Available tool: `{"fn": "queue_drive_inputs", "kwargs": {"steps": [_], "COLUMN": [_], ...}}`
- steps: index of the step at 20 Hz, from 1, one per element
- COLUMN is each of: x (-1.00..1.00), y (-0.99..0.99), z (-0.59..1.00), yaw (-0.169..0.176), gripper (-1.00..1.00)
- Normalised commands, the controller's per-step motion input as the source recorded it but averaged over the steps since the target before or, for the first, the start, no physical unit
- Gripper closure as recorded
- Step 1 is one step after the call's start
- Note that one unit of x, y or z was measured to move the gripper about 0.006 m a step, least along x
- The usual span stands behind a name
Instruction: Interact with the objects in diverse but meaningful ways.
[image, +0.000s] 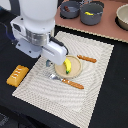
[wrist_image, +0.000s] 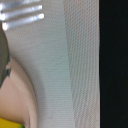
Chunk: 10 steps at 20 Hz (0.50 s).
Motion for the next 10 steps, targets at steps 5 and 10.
{"fn": "queue_drive_inputs", "kwargs": {"steps": [5, 10], "x": [-0.78, -0.67], "y": [-0.39, -0.15], "z": [-0.04, -0.16], "yaw": [-0.091, -0.015], "gripper": [-1.0, -1.0]}}
